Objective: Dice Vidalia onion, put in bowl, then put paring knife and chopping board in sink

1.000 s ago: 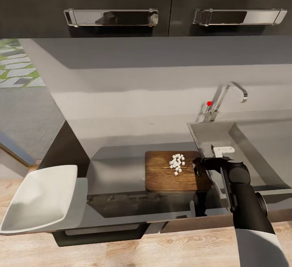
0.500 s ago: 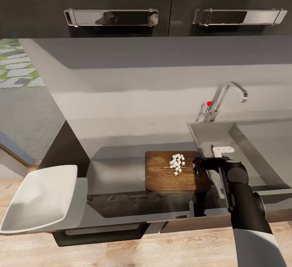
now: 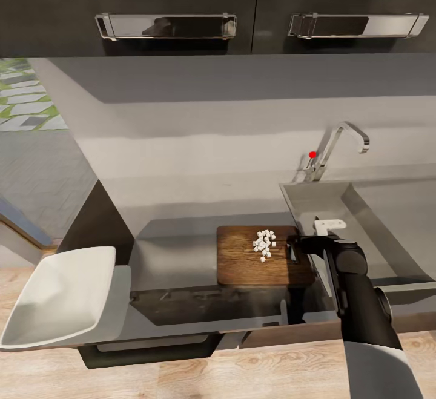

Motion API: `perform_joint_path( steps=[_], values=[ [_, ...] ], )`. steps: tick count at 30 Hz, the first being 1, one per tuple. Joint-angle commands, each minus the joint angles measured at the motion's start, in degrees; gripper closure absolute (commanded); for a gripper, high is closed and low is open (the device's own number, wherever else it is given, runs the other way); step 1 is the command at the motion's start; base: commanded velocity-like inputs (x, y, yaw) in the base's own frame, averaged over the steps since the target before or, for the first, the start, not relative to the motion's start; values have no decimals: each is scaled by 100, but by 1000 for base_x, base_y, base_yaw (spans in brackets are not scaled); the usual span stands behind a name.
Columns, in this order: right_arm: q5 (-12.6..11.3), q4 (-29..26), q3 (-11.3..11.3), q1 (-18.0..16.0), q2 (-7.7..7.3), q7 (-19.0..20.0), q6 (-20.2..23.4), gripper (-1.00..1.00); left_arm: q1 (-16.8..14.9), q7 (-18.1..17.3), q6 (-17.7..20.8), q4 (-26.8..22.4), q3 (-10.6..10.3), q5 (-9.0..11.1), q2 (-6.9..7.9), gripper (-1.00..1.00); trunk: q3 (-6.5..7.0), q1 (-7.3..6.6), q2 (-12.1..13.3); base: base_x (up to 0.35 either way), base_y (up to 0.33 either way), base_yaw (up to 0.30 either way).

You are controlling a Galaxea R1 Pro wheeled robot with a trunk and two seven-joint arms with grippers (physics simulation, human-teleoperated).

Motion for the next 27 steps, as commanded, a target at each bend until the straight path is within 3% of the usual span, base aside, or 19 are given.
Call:
perform_joint_path(
  steps=[1, 17, 23, 27],
  values=[
    [11, 448, -11, -3, 7, 68, 24, -100, -4, -3, -17, 4, 18, 35, -3, -100, -10, 4, -8, 0, 0, 0],
    [-36, 475, -21, -3, 30, 68, 24, -100, -3, 36, -7, -102, 26, 35, -21, -100, -10, 4, -8, 0, 0, 0],
    [-433, 469, -21, -3, 30, 68, 26, -100, -3, 45, -1, -123, 26, 35, -37, -100, -10, 4, -8, 0, 0, 0],
    [-822, 468, -18, -3, 31, 68, 128, -100, -4, 49, 2, -164, 26, 37, -78, -100, -10, 4, -8, 0, 0, 0]
  ],
)
